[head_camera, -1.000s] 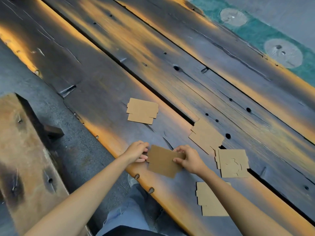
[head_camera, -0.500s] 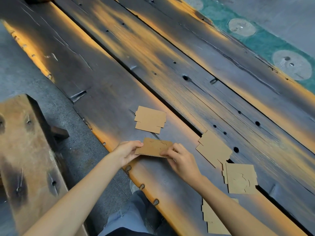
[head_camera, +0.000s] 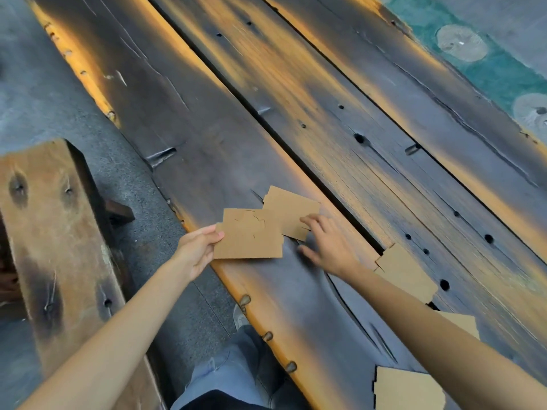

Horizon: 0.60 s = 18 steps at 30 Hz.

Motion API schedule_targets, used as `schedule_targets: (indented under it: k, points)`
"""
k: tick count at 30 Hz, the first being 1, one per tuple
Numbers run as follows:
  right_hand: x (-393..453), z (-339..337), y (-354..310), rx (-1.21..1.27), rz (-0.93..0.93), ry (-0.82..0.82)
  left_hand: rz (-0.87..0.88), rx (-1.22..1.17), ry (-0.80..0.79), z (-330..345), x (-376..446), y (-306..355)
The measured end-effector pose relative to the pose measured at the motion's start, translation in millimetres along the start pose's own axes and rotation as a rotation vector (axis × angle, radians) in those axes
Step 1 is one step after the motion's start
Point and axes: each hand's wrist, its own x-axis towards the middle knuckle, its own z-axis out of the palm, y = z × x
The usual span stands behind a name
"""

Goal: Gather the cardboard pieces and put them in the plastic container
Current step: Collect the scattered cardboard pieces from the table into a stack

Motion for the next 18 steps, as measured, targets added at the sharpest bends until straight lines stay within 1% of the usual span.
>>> schedule_targets:
  k: [4,9,14,18]
  points:
    - [43,1,4,-0.046,0.045,-0.070,0.001,0.014,0.017,-16,12,5]
    - [67,7,8,-0.125,0.079,-0.217,-0.004,0.018,0.020,-31,23,9]
    - [70,7,6,-0.214,0.078,-0.238,0.003,-0.003,0.016,-42,32,13]
    - [66,2,-3,-0.352,0.006,-0.264,0.011,-0.009,0.014,-43,36,18]
